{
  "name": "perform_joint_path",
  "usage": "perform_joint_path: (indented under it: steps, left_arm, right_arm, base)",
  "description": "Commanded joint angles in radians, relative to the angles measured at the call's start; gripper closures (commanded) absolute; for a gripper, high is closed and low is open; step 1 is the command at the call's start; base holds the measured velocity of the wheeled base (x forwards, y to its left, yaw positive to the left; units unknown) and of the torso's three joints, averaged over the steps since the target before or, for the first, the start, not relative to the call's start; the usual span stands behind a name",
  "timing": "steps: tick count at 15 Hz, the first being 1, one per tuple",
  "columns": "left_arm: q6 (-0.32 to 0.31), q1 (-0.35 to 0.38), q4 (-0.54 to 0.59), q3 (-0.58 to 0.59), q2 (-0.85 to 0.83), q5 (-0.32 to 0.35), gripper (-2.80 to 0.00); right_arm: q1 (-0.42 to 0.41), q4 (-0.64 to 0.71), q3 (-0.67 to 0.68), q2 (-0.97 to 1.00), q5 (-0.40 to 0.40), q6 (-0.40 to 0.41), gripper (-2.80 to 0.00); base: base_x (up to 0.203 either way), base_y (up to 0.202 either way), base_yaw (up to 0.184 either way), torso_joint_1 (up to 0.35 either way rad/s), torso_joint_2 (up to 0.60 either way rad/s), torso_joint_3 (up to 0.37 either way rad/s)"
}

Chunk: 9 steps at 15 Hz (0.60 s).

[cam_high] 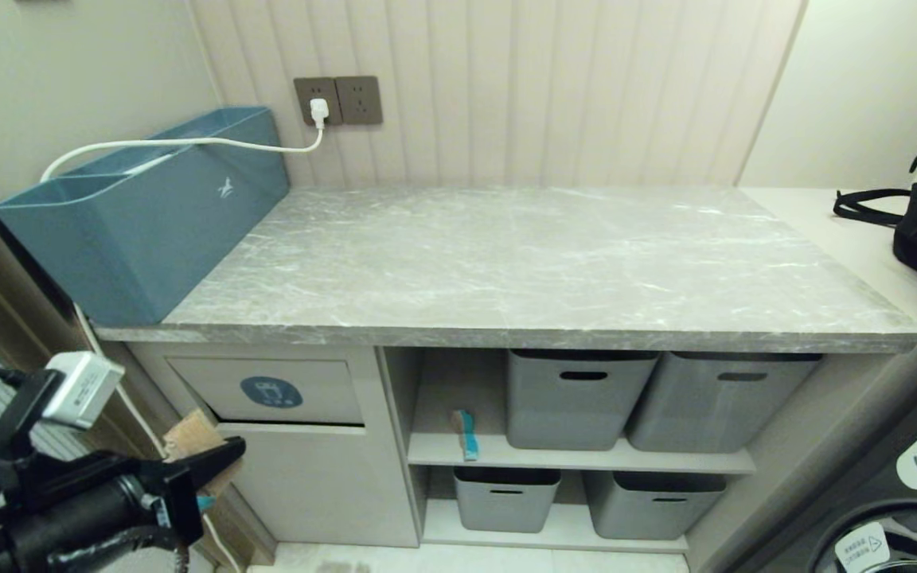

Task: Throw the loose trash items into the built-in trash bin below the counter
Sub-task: Put the garbage in the trash can

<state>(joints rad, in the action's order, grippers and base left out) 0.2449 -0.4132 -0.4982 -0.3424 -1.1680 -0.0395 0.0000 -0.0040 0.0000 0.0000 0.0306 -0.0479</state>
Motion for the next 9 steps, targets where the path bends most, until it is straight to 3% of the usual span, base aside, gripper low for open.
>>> perform_joint_path:
  steps: [1,4,6,9]
  left_arm:
    - [0.029,0.002,-0.063,0.032,-0.060,0.018,0.00]
    - [0.161,0.016,-0.199,0.099,-0.078,0.035,0.00]
    - [0.172,0.105,-0.266,0.171,-0.087,0.033,0.00]
    - [0.177,0.302,-0.294,0.210,-0.093,0.033,0.00]
  right_arm:
    - [0.000,-0.001,0.002,0.000,0.000,0.000,0.00]
    - [0.000,-0.001,0.002,0.000,0.000,0.000,0.00]
    - [0.000,-0.001,0.002,0.000,0.000,0.002,0.00]
    - [0.000,-0.001,0.001,0.000,0.000,0.005,0.00]
  base:
    - [0.000,0.000,0.000,-0.233,0.53,0.294]
    - [0.000,0.000,0.000,-0.229,0.52,0.285]
    - [0.000,0.000,0.000,-0.217,0.51,0.287]
    - [0.000,0.000,0.000,-0.207,0.49,0.284]
